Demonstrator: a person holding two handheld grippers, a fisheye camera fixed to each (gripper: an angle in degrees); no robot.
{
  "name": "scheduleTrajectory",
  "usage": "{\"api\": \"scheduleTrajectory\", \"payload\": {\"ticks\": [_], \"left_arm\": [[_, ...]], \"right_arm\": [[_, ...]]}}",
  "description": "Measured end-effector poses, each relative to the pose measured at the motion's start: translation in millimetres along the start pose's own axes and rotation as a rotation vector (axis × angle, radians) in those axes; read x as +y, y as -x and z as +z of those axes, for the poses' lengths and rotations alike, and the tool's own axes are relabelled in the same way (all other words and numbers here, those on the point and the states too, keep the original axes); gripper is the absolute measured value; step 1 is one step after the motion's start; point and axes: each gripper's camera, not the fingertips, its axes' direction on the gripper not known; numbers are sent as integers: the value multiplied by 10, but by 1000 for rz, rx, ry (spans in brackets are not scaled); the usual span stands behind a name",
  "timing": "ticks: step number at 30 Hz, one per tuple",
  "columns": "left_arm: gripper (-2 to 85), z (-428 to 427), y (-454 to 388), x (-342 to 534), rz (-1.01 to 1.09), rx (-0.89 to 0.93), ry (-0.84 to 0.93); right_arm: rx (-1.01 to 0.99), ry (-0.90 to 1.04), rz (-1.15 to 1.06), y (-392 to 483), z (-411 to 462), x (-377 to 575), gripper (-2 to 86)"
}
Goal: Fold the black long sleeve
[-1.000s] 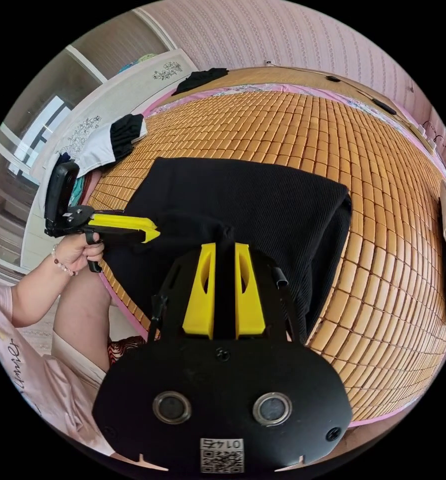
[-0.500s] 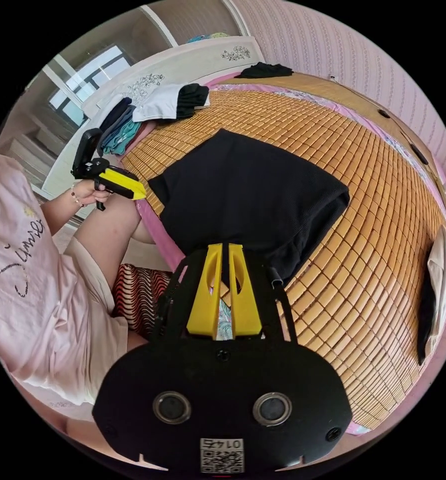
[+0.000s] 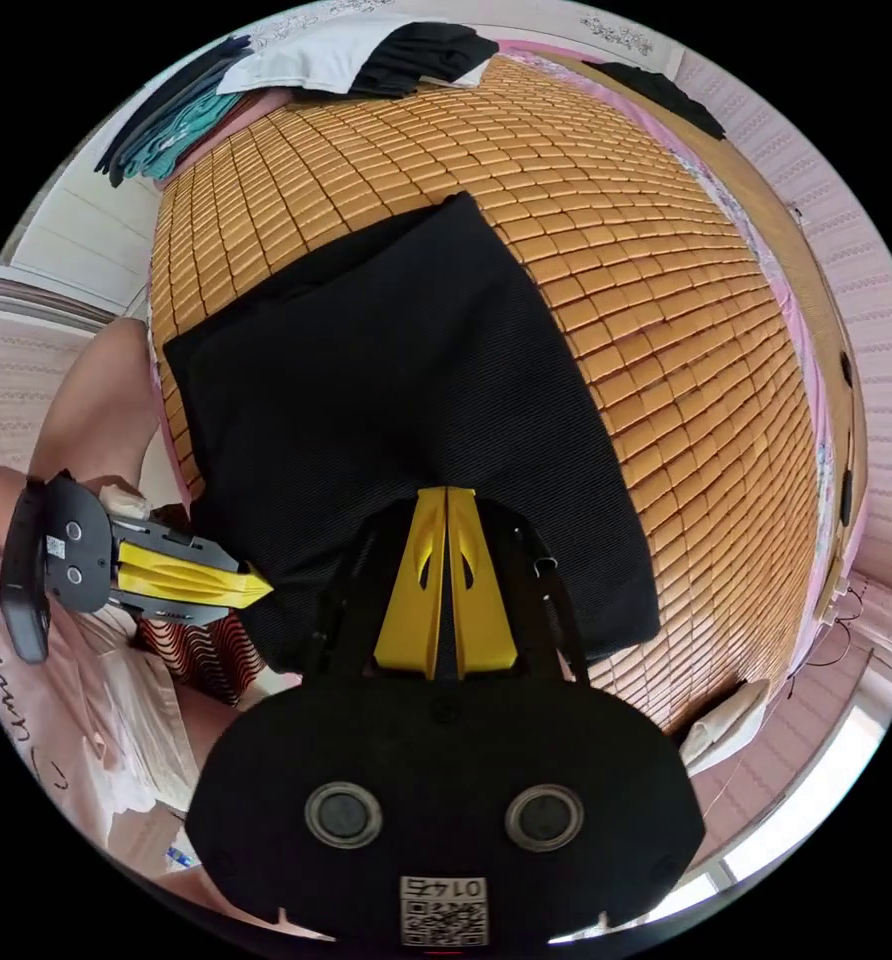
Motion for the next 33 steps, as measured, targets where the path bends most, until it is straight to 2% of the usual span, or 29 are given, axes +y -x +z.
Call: {"api": "scheduleTrajectory", "payload": {"ticks": [1, 3, 5, 8, 10, 13, 16, 18, 20, 23, 26, 29, 33], "left_arm": [[-10, 20, -24, 18, -3, 4, 1], [-10, 51, -62, 42, -2, 9, 3], [-10, 84, -99, 76, -4, 23, 8], [-10, 128, -155, 125, 8, 33, 7], [-10, 149, -177, 169, 2, 44, -2], [-9, 177, -220, 259, -18, 56, -26], [-8, 198, -284, 327, -9, 55, -40], [-6, 184, -327, 363, -3, 33, -61], [0, 88, -453, 431, 40, -25, -143], [32, -30, -599, 463, 65, 10, -267], [85, 20, -752, 392, 87, 59, -308], [157, 154, -946, 244, 120, 21, -292], [197, 317, -1138, 51, 150, 46, -257]], "right_arm": [[84, -24, 25, -75, -70, -85, -9], [117, -24, 70, -239, -34, -254, -9], [20, 59, 92, -432, 233, -434, -8], [-70, 150, 61, -586, 148, -558, -8], [11, 115, 79, -666, 56, -615, -7], [-33, 163, 139, -829, 334, -699, -6], [-89, 125, 191, -938, 313, -567, -5], [-101, 26, 218, -960, 188, -303, -4], [-115, -158, 315, -933, -72, 336, -1], [-118, -291, 478, -752, -161, 1382, 13], [-177, -297, 687, -540, 80, 2349, 58], [-308, -217, 833, -365, 474, 2997, 86], [-417, -215, 868, -294, 799, 3345, 42]]}}
